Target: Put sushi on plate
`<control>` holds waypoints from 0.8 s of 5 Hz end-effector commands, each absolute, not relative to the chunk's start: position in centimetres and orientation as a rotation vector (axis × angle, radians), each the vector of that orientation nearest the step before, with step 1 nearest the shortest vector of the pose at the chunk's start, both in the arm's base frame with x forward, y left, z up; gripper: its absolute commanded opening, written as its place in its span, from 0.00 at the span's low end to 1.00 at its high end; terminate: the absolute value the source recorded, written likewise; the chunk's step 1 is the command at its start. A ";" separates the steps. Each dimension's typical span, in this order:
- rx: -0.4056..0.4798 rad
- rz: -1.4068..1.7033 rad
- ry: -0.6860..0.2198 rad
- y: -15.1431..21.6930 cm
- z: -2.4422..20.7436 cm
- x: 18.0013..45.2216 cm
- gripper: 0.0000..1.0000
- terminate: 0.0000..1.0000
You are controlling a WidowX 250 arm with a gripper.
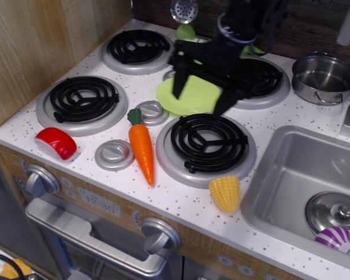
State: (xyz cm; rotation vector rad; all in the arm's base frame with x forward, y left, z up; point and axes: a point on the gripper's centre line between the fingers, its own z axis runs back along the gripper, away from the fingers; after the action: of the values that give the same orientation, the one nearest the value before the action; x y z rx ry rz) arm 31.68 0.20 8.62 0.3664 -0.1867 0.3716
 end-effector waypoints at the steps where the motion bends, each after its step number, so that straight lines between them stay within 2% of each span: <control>1: 0.449 0.759 -0.362 7.6 10.1 29.2 1.00 0.00; 2: 0.430 0.998 -0.411 11.1 10.4 27.6 1.00 0.00; 3: 0.415 1.114 -0.405 12.8 9.8 26.5 1.00 0.00; 4: 0.324 1.212 -0.382 13.6 8.0 25.1 1.00 0.00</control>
State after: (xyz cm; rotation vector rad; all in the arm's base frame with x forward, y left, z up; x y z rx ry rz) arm 23.64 13.34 5.46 0.3250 -0.3214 1.1976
